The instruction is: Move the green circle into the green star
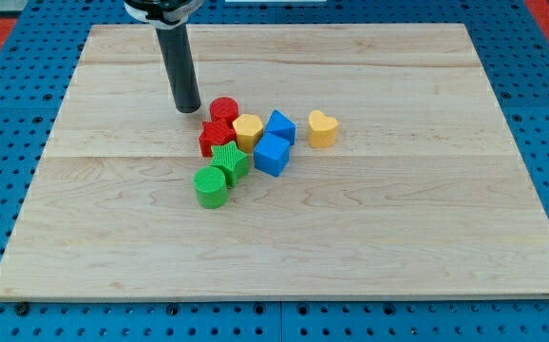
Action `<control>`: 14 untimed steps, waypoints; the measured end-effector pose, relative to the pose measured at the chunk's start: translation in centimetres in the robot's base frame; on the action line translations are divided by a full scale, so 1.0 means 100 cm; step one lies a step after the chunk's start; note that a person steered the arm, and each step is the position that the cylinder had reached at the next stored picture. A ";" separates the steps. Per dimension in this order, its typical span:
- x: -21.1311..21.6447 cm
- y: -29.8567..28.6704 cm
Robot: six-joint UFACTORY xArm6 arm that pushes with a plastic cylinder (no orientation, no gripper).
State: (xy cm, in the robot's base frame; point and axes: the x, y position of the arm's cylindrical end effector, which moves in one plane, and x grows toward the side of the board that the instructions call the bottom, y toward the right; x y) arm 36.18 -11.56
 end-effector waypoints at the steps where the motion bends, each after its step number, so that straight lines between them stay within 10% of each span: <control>1: 0.000 0.000; 14: 0.016 -0.067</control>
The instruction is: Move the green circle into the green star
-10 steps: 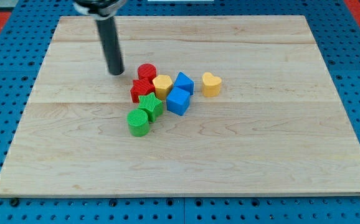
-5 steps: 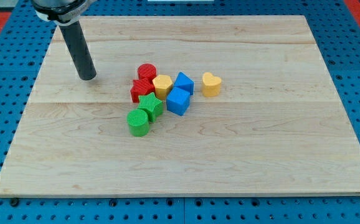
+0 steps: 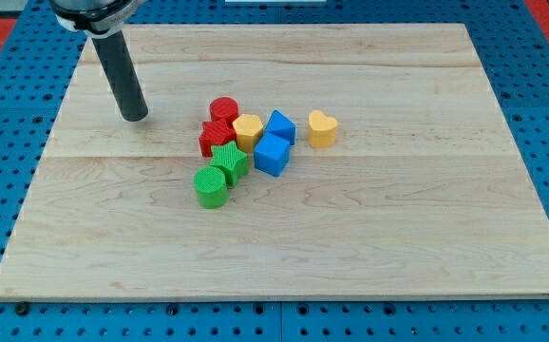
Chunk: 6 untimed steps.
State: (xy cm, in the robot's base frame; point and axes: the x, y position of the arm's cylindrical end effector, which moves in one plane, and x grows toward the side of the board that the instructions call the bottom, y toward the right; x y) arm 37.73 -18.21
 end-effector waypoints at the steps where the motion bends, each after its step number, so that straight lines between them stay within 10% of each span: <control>1: 0.000 0.003; 4: 0.124 0.058; 6: 0.119 0.102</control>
State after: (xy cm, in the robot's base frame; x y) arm 49.64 -8.00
